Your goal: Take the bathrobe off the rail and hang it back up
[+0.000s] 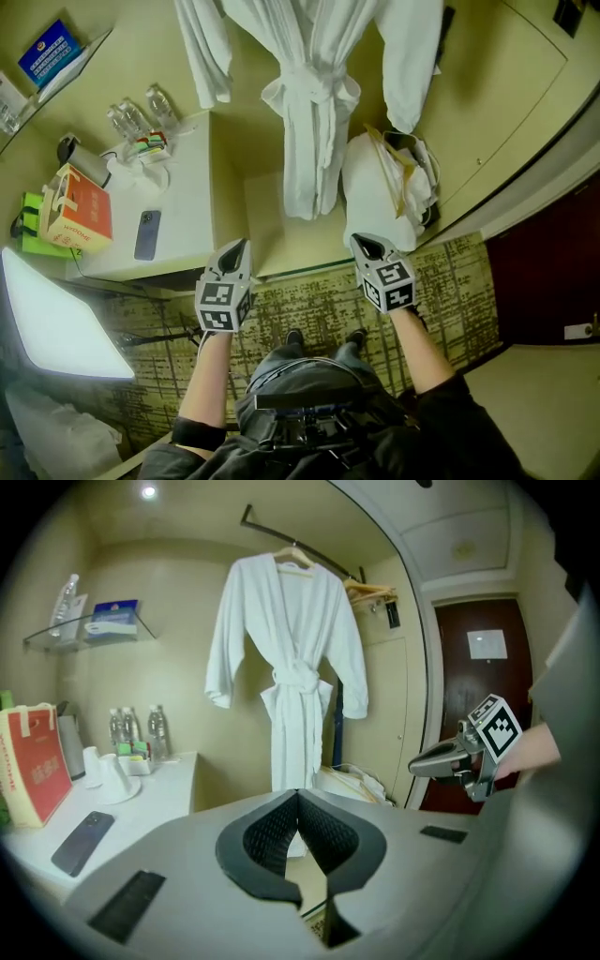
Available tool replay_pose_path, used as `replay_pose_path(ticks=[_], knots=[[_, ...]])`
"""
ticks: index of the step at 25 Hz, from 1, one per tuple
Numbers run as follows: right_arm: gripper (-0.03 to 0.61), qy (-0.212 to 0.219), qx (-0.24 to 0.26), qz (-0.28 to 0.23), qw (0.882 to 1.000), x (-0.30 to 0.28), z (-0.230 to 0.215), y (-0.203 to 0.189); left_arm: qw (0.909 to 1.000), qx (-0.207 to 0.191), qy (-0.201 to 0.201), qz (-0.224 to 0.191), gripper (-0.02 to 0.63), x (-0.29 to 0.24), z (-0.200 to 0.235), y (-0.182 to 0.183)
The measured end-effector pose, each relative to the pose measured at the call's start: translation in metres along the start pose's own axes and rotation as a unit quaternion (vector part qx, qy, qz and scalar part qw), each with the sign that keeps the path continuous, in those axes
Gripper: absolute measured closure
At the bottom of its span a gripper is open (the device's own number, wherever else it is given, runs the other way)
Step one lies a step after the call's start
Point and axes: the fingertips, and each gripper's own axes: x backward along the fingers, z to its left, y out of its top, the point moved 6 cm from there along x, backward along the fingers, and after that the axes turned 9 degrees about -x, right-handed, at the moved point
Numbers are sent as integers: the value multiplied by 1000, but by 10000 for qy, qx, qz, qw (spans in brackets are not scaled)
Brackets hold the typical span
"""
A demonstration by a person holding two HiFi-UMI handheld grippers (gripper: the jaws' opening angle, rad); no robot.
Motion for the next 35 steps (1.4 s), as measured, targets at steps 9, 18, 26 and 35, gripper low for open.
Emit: replay_pose_path(ticks=[9, 18, 26, 35], knots=[[561, 219, 176, -266, 9992, -14, 50, 27, 9992, 104, 235, -295, 612, 19, 48, 12], [561, 89, 124, -586, 9982, -25, 82, 48, 9987, -77, -115, -491, 612, 15, 75, 17], [560, 309, 483, -657, 9962, -52, 79, 82, 9986, -54, -40, -533, 612, -6, 84, 31], [560, 752, 810, -794, 9907, -72, 55, 133, 9978, 131, 220, -618, 612, -36, 82, 68]])
